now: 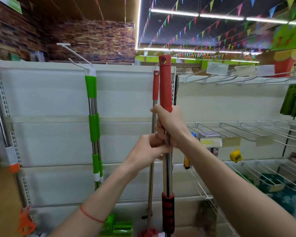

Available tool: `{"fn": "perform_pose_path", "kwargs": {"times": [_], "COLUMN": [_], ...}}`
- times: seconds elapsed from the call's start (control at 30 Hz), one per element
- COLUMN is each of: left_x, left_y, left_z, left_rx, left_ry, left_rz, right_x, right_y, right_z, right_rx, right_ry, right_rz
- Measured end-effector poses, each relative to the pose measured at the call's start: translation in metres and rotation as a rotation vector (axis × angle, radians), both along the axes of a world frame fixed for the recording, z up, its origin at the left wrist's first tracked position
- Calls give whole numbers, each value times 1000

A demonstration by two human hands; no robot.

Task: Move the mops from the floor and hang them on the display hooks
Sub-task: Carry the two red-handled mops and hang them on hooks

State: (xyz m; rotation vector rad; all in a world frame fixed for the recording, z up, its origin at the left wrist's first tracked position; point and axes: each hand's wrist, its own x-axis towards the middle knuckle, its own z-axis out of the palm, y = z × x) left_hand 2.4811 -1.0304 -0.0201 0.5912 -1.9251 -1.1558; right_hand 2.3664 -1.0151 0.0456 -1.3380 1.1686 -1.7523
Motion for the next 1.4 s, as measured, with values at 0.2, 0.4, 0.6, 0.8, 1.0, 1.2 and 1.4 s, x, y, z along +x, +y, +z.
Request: {"fn": "perform_pose_path", "kwargs": {"times": [0.2,0.4,0.6,0.8,1.0,1.2,1.4], "left_x": [13,31,44,54,61,65,65], "left_y": [-21,-40,-55,-65,-73,-85,-91], "left_z": [9,15,14,12,12,11,8], "left_rx": [18,33,45,47,47,45,57], "left_ry": [62,87,91,84,86,79,93], "left_rz": [117,159,166,188,194,197,173], "right_x": [-29,-65,-76,-80,-89,-85,-87], "right_y": [-28,-60,-81,-102,-117,-124,-124], "right_z": [-1,5,17,16,11,15,21], "right_rx": [23,142,169,178,206,201,203], "right_ry": [75,16,28,56,18,-6,-23], "right_rz": [-141,147,467,524,529,568,509]}}
